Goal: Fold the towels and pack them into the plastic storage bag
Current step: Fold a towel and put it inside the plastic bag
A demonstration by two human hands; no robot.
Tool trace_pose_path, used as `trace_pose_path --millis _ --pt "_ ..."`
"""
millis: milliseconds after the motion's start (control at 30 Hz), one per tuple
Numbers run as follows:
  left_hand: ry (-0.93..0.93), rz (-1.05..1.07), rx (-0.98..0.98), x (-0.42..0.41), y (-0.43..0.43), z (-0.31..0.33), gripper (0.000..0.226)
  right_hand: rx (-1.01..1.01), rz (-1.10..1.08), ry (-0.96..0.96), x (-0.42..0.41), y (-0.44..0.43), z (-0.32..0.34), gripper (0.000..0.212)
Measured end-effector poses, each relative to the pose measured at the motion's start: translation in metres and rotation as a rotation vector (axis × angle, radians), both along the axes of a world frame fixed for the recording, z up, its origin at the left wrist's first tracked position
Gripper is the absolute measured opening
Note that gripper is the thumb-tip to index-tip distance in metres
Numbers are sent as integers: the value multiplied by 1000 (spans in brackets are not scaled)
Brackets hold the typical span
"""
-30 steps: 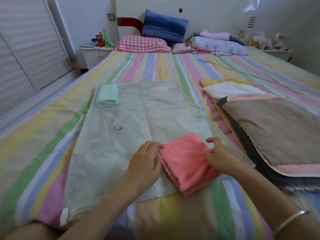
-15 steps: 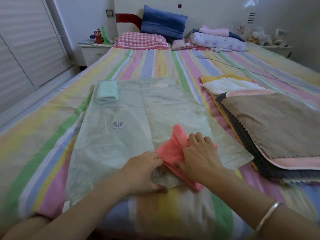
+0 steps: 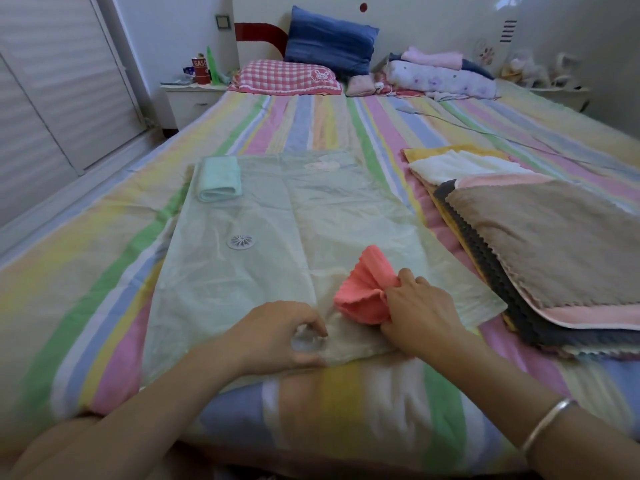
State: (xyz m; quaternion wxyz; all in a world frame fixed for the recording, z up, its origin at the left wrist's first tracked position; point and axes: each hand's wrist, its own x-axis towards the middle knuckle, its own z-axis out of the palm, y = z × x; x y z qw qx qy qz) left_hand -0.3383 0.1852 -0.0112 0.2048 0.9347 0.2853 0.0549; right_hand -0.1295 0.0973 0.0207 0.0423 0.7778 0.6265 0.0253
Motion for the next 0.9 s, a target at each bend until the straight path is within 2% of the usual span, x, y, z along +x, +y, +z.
trace_pose_path --millis 100,233,333,400,500,533,600,700,767,833,867,900 --pt "-24 -6 -16 -2 0 -1 53 6 -72 67 6 -4 4 35" --pt "-64 -16 95 -4 -4 -1 27 63 -131 107 10 -10 2 36" --pt "31 -74 234 -2 -13 -2 44 97 -120 77 6 -15 -8 38" --pt "68 -63 269 0 -16 -4 45 106 -96 5 4 -17 -16 47" --pt "28 -3 154 -1 -13 -2 49 74 -77 -73 4 -18 -26 69" --pt "1 15 111 -2 -11 -1 49 73 -77 -71 6 -18 -28 70" --pt "-43 12 88 -4 -11 0 41 108 -79 -37 11 -17 -28 59" --pt "-65 -14 209 -3 -18 -1 32 182 -133 164 27 -14 -24 40" --pt "-113 32 404 -1 -25 -1 27 203 -158 470 35 -17 -16 40" --pt "-202 146 485 0 -31 3 22 377 -128 822 32 -26 -6 32" --pt "-245 221 467 1 -32 8 23 525 -60 903 26 -32 -1 26" --pt "-292 294 412 2 -32 14 25 657 57 892 19 -38 6 19"
